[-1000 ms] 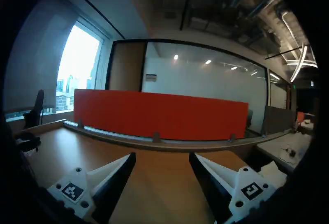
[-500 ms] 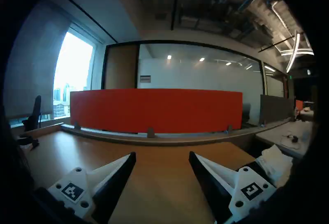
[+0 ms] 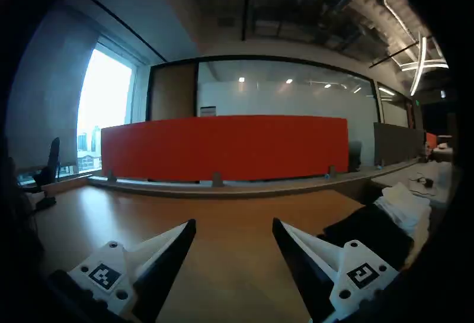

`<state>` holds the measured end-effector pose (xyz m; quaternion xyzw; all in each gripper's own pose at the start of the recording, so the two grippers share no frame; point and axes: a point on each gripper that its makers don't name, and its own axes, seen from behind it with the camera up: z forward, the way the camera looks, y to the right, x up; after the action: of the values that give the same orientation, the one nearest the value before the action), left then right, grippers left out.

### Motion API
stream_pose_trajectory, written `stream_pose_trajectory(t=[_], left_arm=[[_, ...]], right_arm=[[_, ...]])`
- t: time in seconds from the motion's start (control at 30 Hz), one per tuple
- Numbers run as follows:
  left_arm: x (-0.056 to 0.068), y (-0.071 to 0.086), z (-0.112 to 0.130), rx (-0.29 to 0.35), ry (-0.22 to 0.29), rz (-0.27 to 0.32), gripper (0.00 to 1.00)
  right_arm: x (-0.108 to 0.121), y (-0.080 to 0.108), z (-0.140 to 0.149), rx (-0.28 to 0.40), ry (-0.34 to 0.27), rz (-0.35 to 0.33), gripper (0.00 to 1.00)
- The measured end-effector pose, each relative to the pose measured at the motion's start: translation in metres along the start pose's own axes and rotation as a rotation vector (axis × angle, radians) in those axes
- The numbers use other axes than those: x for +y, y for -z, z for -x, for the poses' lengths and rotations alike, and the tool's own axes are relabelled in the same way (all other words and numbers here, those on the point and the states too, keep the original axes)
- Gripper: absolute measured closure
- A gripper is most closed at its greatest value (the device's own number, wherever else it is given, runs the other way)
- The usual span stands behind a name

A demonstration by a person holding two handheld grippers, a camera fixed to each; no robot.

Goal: Fold towel

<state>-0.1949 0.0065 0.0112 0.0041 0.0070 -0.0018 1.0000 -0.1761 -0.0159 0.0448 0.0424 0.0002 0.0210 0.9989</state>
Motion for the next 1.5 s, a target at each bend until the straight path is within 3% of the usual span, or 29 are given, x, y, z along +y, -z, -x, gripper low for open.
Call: stream_pose_trajectory(t=[0.2,0.5,1.1,1.5], left_arm=[[0.0,0.0,0.0,0.0,0.0,0.0,0.05],[0.0,0.0,0.0,0.0,0.0,0.0,0.05],[0.001,0.0,0.0,0.0,0.0,0.0,0.05],[0.001,-0.001,0.0,0.0,0.0,0.0,0.05]], right_arm=[[0.007,0.002,0.009,0.003,-0.007,0.029,0.0],[0.007,0.004,0.02,-0.004,0.052,0.038,0.0],[0.001,0.004,0.028,0.0,0.06,0.016,0.0],[0.003,0.008,0.025,0.017,0.032,0.015,0.0]])
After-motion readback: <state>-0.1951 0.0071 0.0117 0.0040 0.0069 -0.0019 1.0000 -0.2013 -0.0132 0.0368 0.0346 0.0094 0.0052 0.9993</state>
